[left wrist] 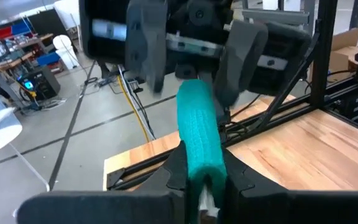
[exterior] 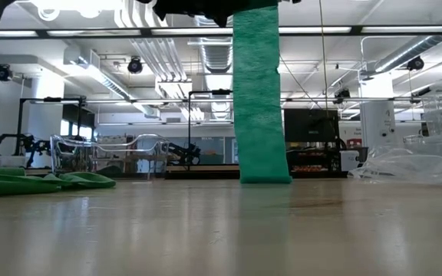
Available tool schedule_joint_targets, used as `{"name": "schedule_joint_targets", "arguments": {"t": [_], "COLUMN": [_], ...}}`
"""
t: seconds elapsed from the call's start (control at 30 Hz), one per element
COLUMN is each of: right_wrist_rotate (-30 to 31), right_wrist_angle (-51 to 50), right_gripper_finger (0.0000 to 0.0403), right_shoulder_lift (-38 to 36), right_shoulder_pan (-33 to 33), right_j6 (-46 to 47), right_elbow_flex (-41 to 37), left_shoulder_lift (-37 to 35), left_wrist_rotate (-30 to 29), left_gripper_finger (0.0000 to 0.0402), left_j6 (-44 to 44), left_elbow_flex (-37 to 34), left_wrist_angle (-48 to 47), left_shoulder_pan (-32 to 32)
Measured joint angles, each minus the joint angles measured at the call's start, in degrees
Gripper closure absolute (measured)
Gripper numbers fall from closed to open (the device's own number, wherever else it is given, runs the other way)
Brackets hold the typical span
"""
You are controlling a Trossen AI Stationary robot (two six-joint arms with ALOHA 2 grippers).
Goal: Roll bandage
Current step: Roll the blue bandage
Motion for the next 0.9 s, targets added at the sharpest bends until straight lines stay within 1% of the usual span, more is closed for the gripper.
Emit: {"name": "schedule_joint_targets", "arguments": {"t": [0.23,0.37,0.6,0.77,0.9], "right_wrist_rotate": [0.0,0.2,0.2,0.3,0.3], "right_wrist_angle": [-4.8,-6.7,-7.2,-7.3,-7.3], "right_gripper_finger": [0.0237,0.0249,0.0274,0.0292,0.0312], "right_shoulder_lift": [-0.4,-1.1,-2.5,-2.7,-2.8], "right_shoulder_pan": [0.0,0.0,0.0,0.0,0.0], "right_j6": [1.7,1.6,1.6,2.0,2.4], "right_elbow_flex": [0.0,0.0,0.0,0.0,0.0], "left_shoulder_lift": [0.0,-0.2,-0.2,-0.2,-0.2], "left_wrist_rotate": [0.0,0.0,-0.1,-0.1,0.1], "left_gripper_finger": [0.038,0.0374,0.038,0.0374,0.0378], "left_j6": [0.4,0.4,0.4,1.4,1.4], "left_elbow_flex": [0.0,0.0,0.0,0.0,0.0], "left_wrist_angle": [0.5,0.6,1.4,1.7,2.1], "left_shoulder_pan": [-0.3,-0.2,-0.2,-0.2,-0.3]}}
